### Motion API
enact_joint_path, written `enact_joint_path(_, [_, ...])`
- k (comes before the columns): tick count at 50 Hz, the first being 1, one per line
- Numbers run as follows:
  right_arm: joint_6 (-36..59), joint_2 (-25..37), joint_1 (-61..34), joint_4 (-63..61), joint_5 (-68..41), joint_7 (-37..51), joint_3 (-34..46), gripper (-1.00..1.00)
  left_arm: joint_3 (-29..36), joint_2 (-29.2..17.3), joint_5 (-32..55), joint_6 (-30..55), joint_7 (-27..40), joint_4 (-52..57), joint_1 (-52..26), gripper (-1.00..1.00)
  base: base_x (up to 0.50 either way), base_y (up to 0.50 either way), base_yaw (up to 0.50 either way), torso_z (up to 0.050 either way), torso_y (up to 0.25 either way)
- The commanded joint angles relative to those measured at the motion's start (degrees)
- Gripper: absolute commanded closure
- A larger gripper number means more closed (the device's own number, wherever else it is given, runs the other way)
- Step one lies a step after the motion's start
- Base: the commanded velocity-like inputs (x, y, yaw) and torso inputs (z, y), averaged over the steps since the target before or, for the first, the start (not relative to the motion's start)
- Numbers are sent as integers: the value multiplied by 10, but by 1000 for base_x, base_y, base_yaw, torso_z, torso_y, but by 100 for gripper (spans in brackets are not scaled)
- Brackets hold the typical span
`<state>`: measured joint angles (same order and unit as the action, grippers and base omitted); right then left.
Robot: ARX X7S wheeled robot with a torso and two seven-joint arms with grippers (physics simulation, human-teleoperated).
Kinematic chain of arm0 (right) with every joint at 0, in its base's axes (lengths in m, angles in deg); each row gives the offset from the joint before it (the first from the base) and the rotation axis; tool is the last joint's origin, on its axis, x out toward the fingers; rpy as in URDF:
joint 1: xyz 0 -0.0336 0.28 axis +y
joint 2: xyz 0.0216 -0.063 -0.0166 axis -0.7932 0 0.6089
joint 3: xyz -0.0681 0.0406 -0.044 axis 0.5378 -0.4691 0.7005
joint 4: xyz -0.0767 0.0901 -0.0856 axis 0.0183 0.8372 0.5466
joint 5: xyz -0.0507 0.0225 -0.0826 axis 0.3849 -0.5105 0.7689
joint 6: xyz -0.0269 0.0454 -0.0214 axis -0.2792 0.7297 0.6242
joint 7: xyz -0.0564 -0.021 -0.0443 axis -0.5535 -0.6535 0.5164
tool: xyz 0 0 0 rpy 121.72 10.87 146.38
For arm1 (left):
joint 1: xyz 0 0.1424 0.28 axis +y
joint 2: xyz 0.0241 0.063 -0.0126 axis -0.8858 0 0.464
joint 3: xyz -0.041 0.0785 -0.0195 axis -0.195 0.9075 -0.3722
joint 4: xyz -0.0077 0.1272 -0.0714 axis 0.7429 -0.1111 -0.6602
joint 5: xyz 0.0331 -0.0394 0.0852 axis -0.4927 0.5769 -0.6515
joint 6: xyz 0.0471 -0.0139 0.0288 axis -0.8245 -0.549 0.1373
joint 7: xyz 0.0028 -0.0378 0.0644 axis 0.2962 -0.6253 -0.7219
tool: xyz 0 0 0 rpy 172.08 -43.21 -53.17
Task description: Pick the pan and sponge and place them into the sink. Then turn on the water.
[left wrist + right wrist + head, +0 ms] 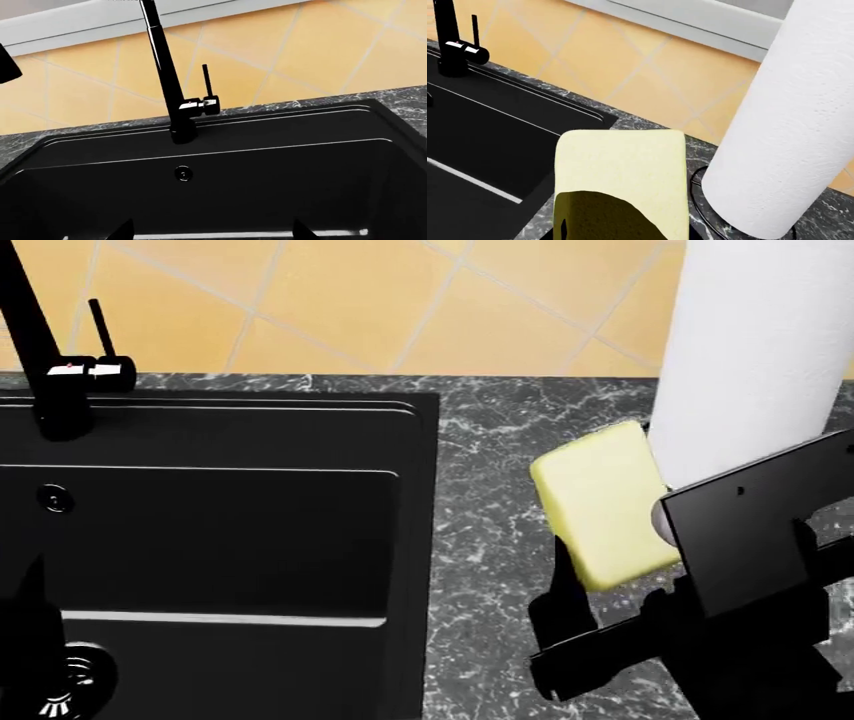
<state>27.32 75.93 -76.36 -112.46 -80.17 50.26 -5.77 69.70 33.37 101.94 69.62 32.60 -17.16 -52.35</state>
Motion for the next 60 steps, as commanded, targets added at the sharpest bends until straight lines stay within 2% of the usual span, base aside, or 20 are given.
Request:
enact_joint_path(1, [1, -11, 1, -4, 10, -17, -12, 100, -3, 18, -7, -1, -17, -8, -7, -100, 0, 309, 0, 0, 0])
enact_joint_path(10, [1, -12, 6, -4, 7, -13, -12, 100, -15, 9, -2, -10, -21, -2, 14, -100, 0, 310, 0, 0, 0])
enact_joint_path(13, [0, -12, 5, -4, 7, -13, -12, 100, 4, 16, -13, -14, -18, -11, 5, -100, 0, 311, 0, 0, 0])
enact_joint_path(25, [-5, -12, 15, -1, 10, -12, -10, 100, -16, 2, 0, -18, -24, -5, 21, -100, 0, 311, 0, 0, 0])
enact_joint_path(44, [-15, -14, 33, 9, 11, -9, -11, 100, 5, 8, -11, -30, -19, -16, 15, -100, 0, 311, 0, 0, 0])
enact_joint_path(46, [-15, -15, 32, 10, 12, -9, -10, 100, -13, -4, -2, -30, -25, -7, 28, -100, 0, 312, 0, 0, 0])
enact_joint_path(49, [-16, -16, 37, 11, 10, -5, -12, 100, 14, 9, -18, -35, -19, -20, 13, -100, 0, 311, 0, 0, 0])
enact_joint_path(60, [-18, -14, 43, 13, 8, -2, -15, 100, 15, 5, -16, -38, -20, -21, 15, -100, 0, 310, 0, 0, 0])
